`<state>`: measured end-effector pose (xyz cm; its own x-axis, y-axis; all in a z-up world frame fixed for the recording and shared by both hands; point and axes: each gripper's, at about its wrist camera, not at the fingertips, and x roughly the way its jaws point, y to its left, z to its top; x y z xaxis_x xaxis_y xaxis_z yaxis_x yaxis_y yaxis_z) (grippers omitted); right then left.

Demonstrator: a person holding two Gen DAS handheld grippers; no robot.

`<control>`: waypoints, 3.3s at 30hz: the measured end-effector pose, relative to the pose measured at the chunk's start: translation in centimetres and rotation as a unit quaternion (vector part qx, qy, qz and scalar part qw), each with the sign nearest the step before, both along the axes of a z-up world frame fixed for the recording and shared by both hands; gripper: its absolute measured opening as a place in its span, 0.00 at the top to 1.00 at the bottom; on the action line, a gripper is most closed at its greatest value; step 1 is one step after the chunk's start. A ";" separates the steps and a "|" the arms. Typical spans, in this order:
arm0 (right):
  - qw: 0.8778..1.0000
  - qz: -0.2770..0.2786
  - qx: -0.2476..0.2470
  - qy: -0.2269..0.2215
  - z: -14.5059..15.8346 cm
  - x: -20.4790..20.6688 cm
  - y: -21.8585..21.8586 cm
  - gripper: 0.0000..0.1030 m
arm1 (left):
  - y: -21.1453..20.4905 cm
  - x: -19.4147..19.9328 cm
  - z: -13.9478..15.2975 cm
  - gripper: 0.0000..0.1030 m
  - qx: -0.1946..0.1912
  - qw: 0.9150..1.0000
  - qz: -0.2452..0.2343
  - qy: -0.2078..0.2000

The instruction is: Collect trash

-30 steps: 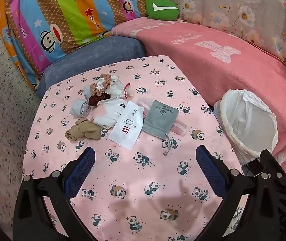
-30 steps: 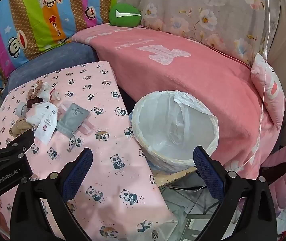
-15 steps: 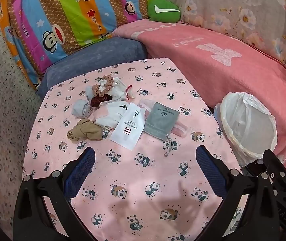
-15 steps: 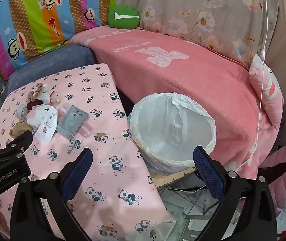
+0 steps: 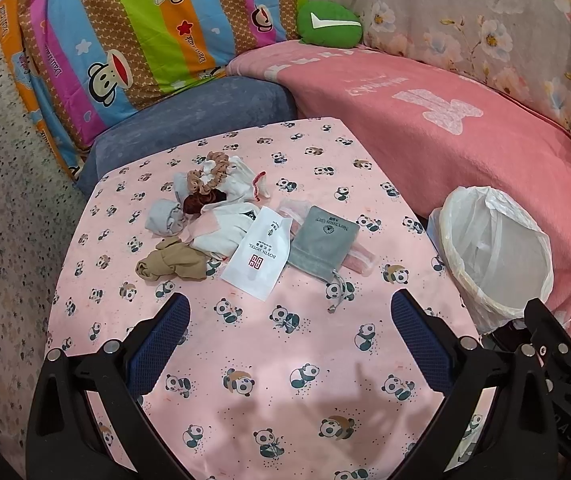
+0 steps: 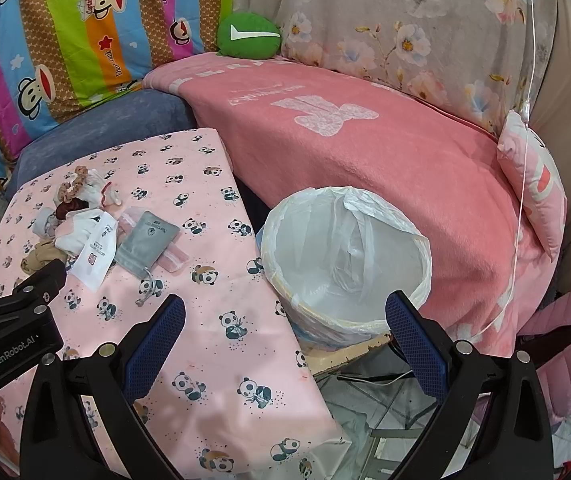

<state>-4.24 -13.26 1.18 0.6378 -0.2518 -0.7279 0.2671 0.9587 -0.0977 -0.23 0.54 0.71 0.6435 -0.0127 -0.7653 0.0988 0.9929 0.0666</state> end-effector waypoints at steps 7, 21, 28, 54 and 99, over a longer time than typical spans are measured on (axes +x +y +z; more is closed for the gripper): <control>1.000 0.004 -0.001 -0.002 0.4 -0.1 0.2 0.05 | 0.3 -0.1 0.9 0.07 -0.003 1.000 0.006 -0.002; 1.000 0.004 0.000 -0.007 0.7 -0.1 0.3 0.05 | 0.1 -0.2 0.8 0.07 0.003 1.000 0.007 -0.006; 1.000 0.005 0.002 -0.008 0.7 -0.1 -0.1 0.05 | 0.1 -0.2 0.8 0.07 0.003 1.000 0.007 -0.005; 1.000 0.005 0.002 -0.009 0.7 -0.1 -0.1 0.05 | -0.2 0.0 0.8 0.07 0.002 1.000 0.007 -0.007; 0.999 0.010 -0.003 -0.031 0.3 3.1 3.9 0.05 | 6.7 3.6 -0.9 0.07 -0.027 0.999 0.015 -0.025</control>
<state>-1.10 -9.31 1.52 0.6869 -0.2433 -0.6849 0.2538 0.9633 -0.0877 3.33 7.21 -0.20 0.6810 -0.0338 -0.7315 0.0677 0.9976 0.0170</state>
